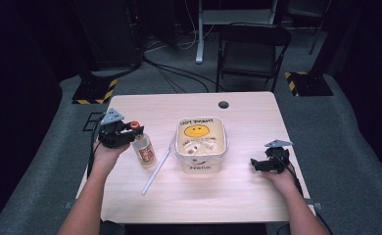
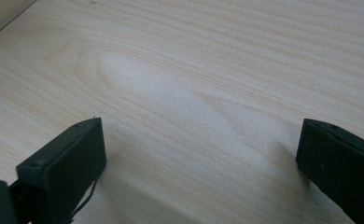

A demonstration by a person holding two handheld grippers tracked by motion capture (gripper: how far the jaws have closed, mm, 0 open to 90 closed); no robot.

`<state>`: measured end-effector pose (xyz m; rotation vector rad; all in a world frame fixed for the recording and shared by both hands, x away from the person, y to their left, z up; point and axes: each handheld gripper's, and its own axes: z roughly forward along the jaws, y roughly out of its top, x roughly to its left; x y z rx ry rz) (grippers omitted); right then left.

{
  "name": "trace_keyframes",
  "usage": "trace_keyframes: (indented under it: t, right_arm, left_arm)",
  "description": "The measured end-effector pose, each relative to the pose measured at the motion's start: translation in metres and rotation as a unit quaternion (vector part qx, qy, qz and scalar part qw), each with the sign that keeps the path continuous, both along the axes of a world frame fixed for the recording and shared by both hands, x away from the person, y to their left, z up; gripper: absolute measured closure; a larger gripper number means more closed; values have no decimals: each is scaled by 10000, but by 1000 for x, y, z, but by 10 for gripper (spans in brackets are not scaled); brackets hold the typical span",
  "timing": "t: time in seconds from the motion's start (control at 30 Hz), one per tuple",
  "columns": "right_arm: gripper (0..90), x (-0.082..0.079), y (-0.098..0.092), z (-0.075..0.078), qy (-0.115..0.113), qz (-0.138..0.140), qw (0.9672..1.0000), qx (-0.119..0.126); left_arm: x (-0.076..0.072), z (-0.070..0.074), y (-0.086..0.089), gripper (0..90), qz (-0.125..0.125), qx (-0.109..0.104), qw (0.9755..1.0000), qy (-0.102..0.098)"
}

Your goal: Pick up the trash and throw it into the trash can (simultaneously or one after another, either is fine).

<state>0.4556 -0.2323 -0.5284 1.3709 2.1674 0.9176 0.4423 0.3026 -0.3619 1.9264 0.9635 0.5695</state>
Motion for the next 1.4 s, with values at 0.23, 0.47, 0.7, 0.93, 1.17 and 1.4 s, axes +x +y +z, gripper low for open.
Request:
trace_keyframes:
  t: [0.23,0.47,0.7,0.93,1.17,1.4]
  right_arm:
    - [7,0,0,0,6,-6,10000,5]
    - [8,0,0,0,14,-9,10000,10]
    - [8,0,0,0,12,-7,10000,10]
    - [9,0,1,0,12,2,10000,18]
    - [10,0,1,0,3,5,10000,32]
    - [10,0,1,0,3,40,10000,14]
  left_arm:
    - [-2,11,-1,624,-25,17,10000,0]
    - [-4,19,-2,625,-66,76,9999,-1]
    - [-6,27,-4,625,-94,104,9999,-41]
    - [-8,37,-8,625,-117,136,9998,-41]
    - [-10,48,-12,625,-105,147,9998,-62]
    - [-10,58,-16,626,-145,164,9997,-77]
